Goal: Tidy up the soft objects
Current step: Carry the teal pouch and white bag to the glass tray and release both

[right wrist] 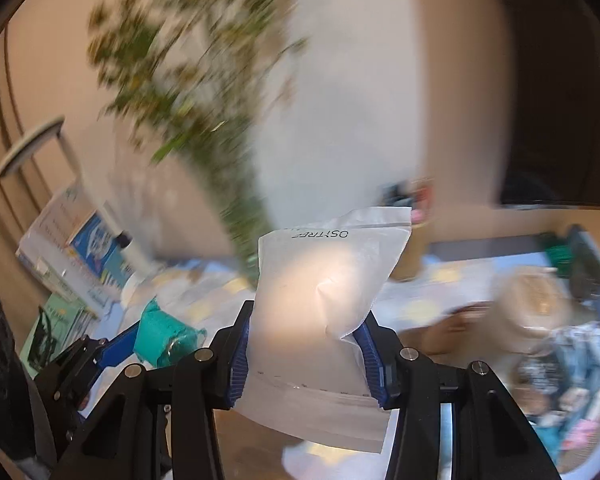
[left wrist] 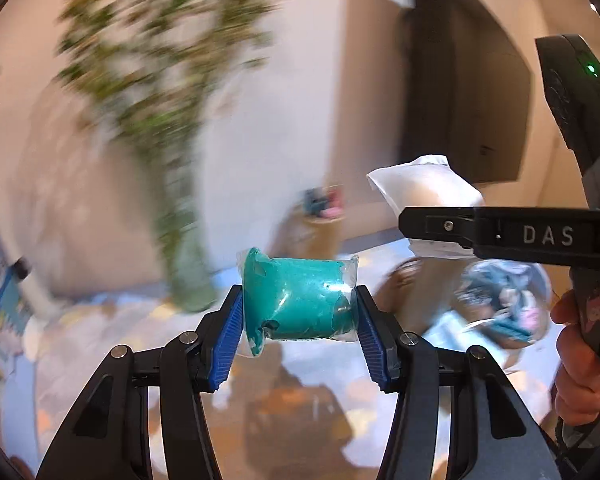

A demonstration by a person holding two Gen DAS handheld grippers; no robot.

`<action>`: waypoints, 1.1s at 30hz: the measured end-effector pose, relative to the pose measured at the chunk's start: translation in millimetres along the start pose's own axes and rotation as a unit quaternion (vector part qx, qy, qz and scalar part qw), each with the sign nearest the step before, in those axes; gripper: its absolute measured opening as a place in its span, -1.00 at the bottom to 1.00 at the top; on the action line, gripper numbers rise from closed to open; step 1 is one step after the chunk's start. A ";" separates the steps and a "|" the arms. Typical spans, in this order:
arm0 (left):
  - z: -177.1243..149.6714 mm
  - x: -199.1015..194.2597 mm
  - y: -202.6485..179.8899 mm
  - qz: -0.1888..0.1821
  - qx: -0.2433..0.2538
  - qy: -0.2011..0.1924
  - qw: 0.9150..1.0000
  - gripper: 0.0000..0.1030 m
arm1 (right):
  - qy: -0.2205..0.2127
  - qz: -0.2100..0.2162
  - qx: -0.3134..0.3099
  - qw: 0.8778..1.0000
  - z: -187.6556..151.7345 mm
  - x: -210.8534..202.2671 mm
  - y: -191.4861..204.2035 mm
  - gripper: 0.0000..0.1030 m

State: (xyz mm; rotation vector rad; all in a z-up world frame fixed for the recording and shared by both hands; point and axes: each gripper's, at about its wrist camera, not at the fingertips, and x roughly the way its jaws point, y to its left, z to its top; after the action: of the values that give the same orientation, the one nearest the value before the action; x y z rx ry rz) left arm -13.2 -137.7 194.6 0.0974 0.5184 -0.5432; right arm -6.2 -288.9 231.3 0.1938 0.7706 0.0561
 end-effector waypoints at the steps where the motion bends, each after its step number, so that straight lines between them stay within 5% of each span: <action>1: 5.8 3.4 -15.2 -0.006 0.009 -0.005 1.000 -0.01 | -0.010 -0.009 0.005 1.000 -1.9 -13.9 -15.6 -0.09; 7: 29.4 31.2 -116.2 -0.083 0.045 -0.009 0.996 -0.01 | -0.056 -0.111 0.028 0.992 -21.7 -79.6 -111.0 -0.09; 15: 28.6 91.4 -233.1 -0.137 0.098 0.031 0.985 -0.01 | -0.024 -0.183 0.120 0.975 -65.5 -103.5 -247.8 -0.09; 27: 2.3 169.5 -281.8 -0.110 0.084 0.105 0.985 0.07 | 0.040 -0.201 0.213 0.955 -122.4 -79.9 -350.0 -0.09; 29: -4.2 177.8 -283.8 -0.109 0.090 0.116 0.983 0.14 | 0.048 -0.198 0.218 0.954 -128.6 -77.3 -353.2 -0.09; 31: -8.8 181.9 -284.8 -0.116 0.094 0.133 0.980 0.43 | 0.050 -0.190 0.221 0.955 -134.0 -77.5 -355.1 -0.08; 33: -12.4 180.7 -285.0 -0.132 0.095 0.146 0.976 0.47 | 0.054 -0.176 0.223 0.957 -135.5 -75.0 -355.6 0.26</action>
State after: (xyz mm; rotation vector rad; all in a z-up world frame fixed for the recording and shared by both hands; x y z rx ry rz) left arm -34.0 -463.3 107.3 0.2974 0.7708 -0.8459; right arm -161.7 -625.9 118.7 0.4824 0.9106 -0.4526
